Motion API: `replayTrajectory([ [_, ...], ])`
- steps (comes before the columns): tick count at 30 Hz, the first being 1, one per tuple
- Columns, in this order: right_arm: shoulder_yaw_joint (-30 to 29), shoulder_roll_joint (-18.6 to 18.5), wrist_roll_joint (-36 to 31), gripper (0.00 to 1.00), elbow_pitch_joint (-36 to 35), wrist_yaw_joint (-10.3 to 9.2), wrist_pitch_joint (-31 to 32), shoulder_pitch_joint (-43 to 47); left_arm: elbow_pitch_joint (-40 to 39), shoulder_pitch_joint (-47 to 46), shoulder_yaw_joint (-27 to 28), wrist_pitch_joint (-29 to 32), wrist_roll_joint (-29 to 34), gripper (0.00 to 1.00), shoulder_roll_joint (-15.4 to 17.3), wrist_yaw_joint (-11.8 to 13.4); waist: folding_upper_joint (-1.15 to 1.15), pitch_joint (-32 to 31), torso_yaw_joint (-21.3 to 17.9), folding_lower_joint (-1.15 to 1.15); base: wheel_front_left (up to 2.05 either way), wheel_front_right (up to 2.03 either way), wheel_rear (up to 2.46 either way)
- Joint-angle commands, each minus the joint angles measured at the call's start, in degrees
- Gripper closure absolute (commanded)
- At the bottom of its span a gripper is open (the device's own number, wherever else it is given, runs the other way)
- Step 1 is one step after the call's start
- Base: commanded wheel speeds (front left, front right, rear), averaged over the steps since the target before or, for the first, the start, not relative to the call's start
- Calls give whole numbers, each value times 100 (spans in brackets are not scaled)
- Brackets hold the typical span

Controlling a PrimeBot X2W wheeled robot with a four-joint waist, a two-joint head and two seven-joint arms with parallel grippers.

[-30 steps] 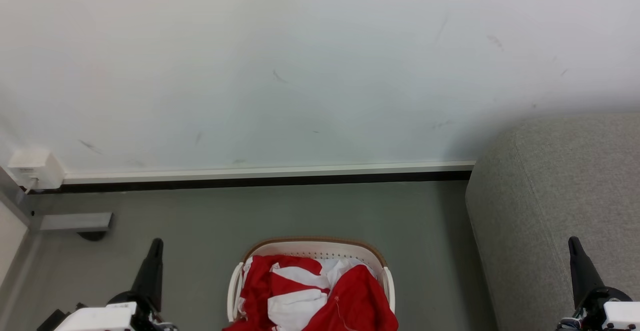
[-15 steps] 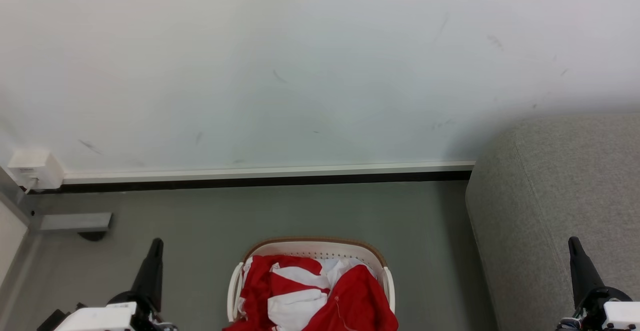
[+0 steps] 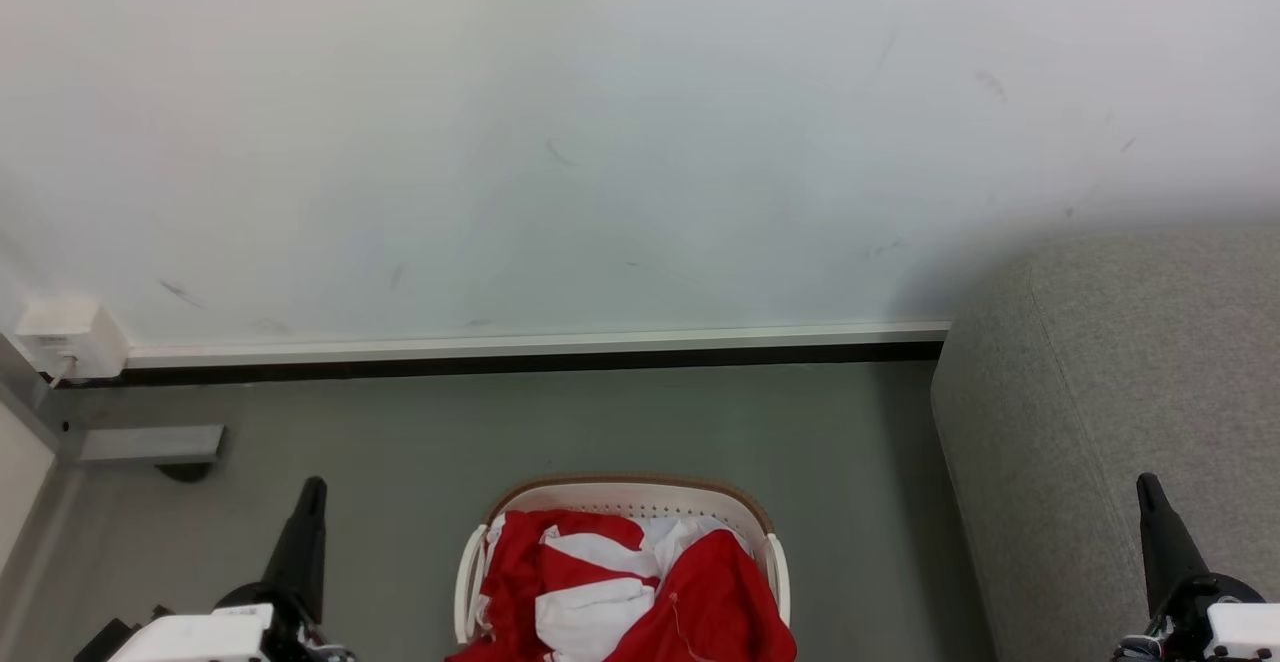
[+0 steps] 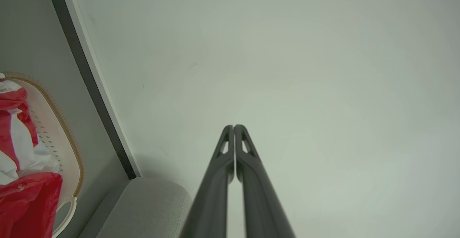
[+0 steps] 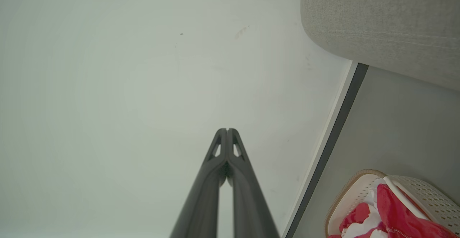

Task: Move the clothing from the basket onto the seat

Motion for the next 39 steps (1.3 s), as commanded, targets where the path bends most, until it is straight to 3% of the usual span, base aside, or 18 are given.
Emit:
replayTrajectory([
  [1, -15, -9, -32, 100, -14, -13, 9, -70, -17, -48, 4, 18, -84, 100, 39, -24, 0, 0, 0, 0, 0, 0, 0],
  [16, -15, -9, -32, 100, -14, -13, 9, -70, -17, -47, 3, 18, -84, 100, 39, -24, 0, 0, 0, 0, 0, 0, 0],
  [17, 1, 0, -2, 0, 0, 0, -1, 0, 0, 0, 2, -2, 1, 0, 0, 0, 0, 0, 0, 0, 0, 0, 0],
  [26, 133, 33, -265, 0, 153, -1, -196, 99, 124, 136, -90, -196, 133, 0, -33, 17, 0, 1, 6, 0, 0, 0, 0],
  [39, 293, 22, -1655, 0, -16, -2, -544, 136, 26, 190, -184, -544, 1144, 0, -20, 99, 0, 9, 11, 0, 0, 0, 0],
])
